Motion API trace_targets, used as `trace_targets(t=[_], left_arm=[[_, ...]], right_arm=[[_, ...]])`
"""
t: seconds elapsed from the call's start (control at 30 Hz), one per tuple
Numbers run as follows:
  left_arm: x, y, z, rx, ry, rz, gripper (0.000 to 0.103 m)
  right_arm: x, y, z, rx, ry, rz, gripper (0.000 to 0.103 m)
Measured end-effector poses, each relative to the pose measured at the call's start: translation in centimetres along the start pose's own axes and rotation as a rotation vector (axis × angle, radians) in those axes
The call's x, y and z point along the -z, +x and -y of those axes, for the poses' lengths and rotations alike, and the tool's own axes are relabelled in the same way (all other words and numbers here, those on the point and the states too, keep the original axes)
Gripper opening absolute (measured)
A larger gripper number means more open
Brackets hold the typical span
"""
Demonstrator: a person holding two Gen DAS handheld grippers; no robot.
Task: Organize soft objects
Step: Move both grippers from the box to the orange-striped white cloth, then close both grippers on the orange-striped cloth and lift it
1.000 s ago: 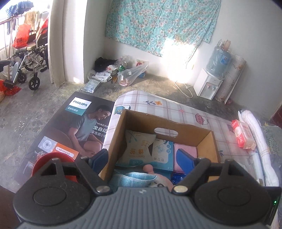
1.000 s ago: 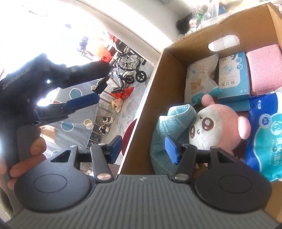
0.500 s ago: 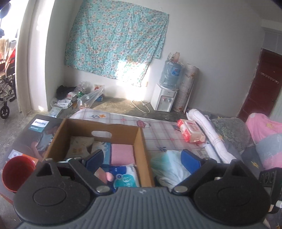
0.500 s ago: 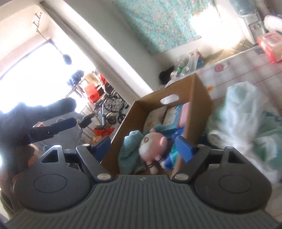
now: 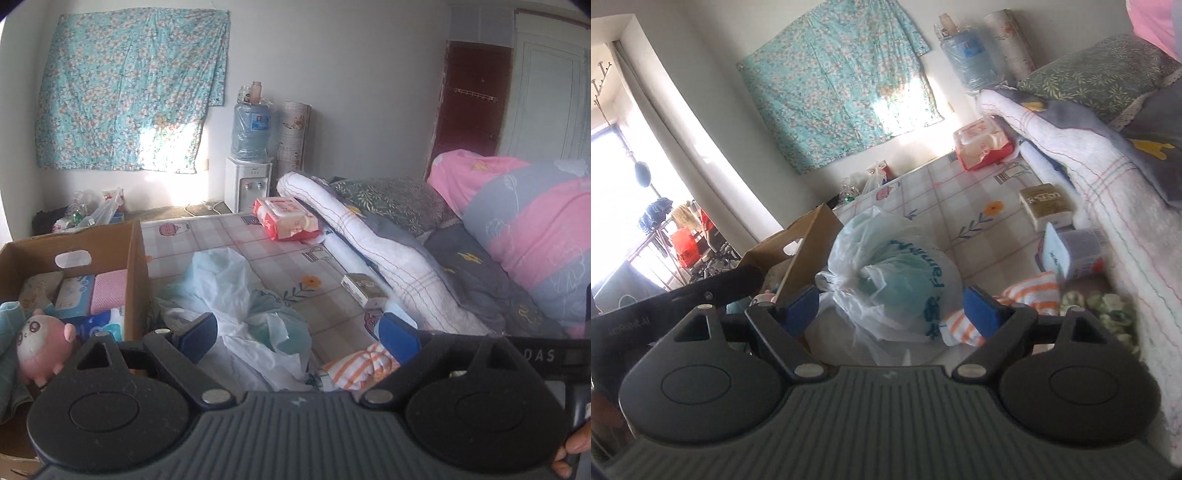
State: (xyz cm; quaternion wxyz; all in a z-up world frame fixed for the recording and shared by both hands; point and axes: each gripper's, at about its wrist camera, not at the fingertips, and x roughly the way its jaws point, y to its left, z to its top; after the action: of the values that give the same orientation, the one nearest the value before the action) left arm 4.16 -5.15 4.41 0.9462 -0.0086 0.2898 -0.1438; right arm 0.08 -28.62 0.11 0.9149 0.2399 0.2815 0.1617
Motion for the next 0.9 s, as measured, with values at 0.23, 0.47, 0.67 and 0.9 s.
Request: trace_targets(t=[0.23, 0.47, 0.67, 0.9], left_arm=[[4.2, 2.7, 1.5, 0.062, 0.026, -0.102, 0.095], [7.0, 4.8, 3.2, 0.092, 0.08, -0.152, 0.094], [7.3, 6.4, 4.0, 0.094, 0.146, -0.146, 0.09], [6.2, 8.2, 5.0, 0.121, 0.209, -0.126, 0.085]], right_arm=[[1.9, -2.8, 4.5, 0.092, 0.023, -0.013, 0.086], [2.9, -2.9, 5.7, 0.135, 0.043, -0.045, 0.086], [2.4, -2.0, 6.3, 0.137, 0.092, -0.04, 0.086], [1.1, -0.6, 7.0, 0.145, 0.127, -0.033, 0.085]])
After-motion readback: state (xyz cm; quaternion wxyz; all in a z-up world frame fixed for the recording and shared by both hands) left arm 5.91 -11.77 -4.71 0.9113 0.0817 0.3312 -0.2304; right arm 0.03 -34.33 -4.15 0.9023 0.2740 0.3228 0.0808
